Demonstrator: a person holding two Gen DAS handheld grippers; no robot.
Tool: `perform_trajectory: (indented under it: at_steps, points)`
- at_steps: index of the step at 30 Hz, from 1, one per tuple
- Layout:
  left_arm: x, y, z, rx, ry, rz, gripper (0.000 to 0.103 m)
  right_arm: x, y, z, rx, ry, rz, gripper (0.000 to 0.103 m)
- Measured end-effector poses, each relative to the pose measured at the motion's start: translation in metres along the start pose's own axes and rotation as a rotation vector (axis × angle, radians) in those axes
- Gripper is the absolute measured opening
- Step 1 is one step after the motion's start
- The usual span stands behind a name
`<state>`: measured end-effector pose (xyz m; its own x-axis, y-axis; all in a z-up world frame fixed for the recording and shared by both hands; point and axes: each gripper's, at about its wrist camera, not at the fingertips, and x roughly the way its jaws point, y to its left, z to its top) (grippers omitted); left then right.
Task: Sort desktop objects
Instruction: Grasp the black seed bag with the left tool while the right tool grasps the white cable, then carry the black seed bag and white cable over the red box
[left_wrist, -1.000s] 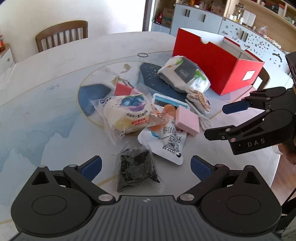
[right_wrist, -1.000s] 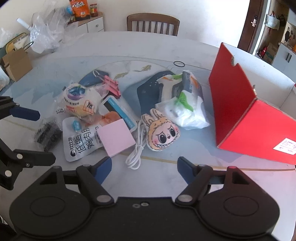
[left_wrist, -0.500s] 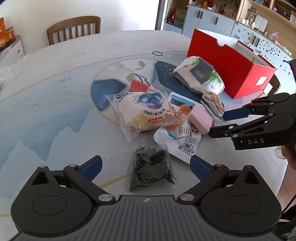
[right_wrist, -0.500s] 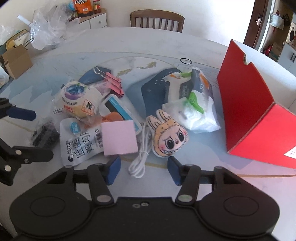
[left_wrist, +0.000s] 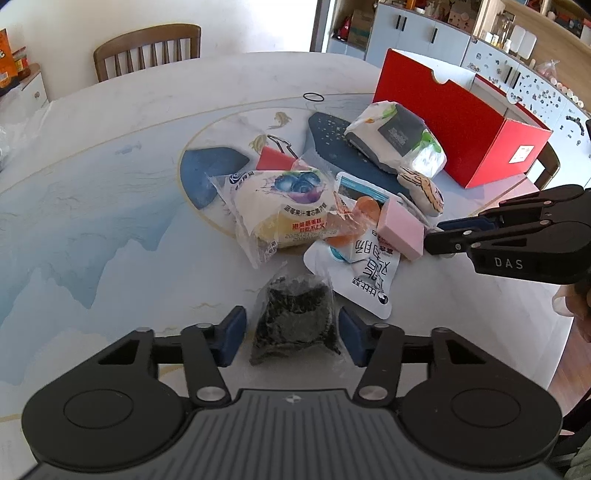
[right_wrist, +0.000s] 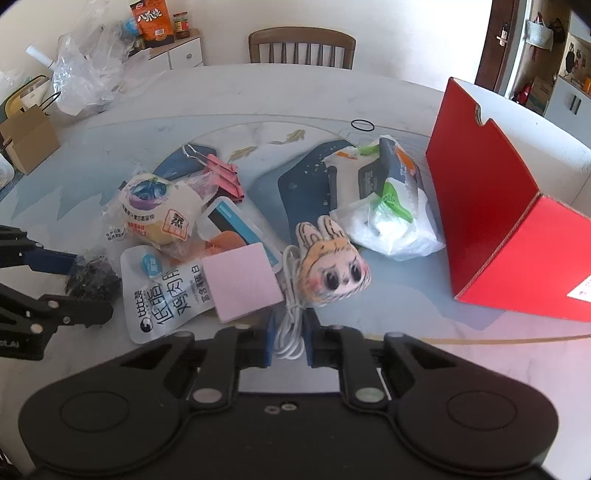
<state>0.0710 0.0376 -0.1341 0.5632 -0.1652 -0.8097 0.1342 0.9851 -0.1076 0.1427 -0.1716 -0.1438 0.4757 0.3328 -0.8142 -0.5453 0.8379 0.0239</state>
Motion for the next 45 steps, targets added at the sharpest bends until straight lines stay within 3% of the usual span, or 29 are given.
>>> perform_trajectory:
  at_steps: [4,20,35,45]
  points:
    - [-0.001,-0.002,-0.001,0.006,0.004,-0.006,0.042,-0.008,-0.003,-0.008,0.026,0.014,0.02,0.015]
    - [-0.016,-0.005,-0.002,-0.033,0.012,-0.047,0.035,-0.048,-0.027,-0.037,0.149,0.066,0.079,0.011]
    - [-0.04,-0.03,0.029,0.002,-0.056,-0.096,0.035,-0.091,-0.056,-0.019,0.215,-0.049,0.093,0.007]
    - [-0.046,-0.066,0.07,0.054,-0.089,-0.138,0.035,-0.133,-0.091,0.007,0.239,-0.159,0.074,0.007]
